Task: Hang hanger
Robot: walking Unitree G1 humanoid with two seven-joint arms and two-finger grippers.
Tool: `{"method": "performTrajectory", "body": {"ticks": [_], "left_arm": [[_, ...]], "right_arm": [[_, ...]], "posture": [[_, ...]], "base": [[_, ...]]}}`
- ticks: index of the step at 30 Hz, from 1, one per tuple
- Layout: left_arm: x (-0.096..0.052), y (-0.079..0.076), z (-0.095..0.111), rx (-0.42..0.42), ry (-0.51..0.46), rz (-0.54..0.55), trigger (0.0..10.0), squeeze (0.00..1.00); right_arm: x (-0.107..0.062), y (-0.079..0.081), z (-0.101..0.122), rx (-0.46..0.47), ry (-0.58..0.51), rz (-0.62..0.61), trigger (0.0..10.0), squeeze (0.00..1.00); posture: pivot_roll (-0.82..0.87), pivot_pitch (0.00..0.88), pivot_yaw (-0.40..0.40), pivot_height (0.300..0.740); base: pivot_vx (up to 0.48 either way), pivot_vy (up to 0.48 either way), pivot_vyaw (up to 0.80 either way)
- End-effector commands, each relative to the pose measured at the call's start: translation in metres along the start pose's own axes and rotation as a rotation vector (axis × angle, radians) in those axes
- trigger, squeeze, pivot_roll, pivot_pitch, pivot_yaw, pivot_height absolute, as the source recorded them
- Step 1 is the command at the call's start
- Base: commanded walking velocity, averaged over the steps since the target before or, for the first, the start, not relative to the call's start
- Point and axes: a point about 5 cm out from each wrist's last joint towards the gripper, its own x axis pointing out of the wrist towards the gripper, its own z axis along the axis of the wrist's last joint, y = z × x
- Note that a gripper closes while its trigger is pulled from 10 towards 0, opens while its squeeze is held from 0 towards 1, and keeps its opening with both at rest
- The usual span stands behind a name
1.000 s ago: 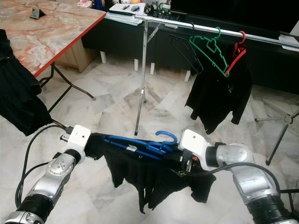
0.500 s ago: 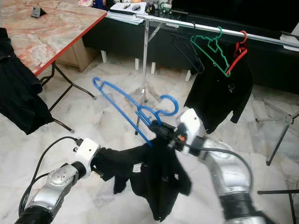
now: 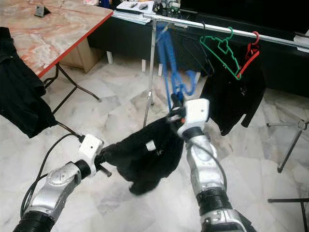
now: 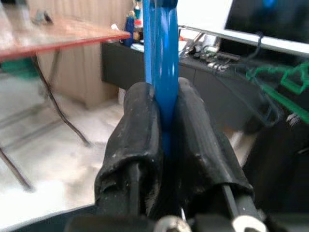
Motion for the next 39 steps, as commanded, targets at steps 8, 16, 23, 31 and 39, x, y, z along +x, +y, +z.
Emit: {"method": "performTrajectory", "body": {"ticks": [8,16,23,31,39], "left_arm": [[-0.001,-0.004,0.017,-0.095,-0.094,-0.057,0.0,0.00],[0.000,0.003,0.020,-0.059,-0.079,0.017,0.0,0.00],[-0.003,0.012,0.012,-0.041,-0.026,0.107,0.0,0.00],[-0.005,0.015,0.004,-0.019,0.026,0.142,0.0,0.00],[-0.005,0.015,-0.002,0.006,0.069,0.165,10.0,0.00]], "right_arm": [[-0.006,-0.009,-0.026,0.310,0.087,-0.102,10.0,0.00],[-0.024,0.008,-0.067,0.139,0.456,0.196,10.0,0.00],[-0.043,0.000,-0.085,0.029,0.686,0.423,10.0,0.00],[-0.053,-0.004,-0.091,-0.040,0.782,0.545,10.0,0.00],[-0.056,-0.010,-0.092,-0.046,0.827,0.586,10.0,0.00]], "posture": [[0.07,0.187,-0.080,0.740],[0.06,0.192,-0.083,0.740],[0.05,0.197,-0.091,0.740],[0.05,0.202,-0.098,0.740],[0.05,0.202,-0.104,0.740]], "base": [[0.000,0.000,0.00],[0.000,0.000,0.00],[0.000,0.000,0.00],[0.000,0.000,0.00],[0.000,0.000,0.00]]}}
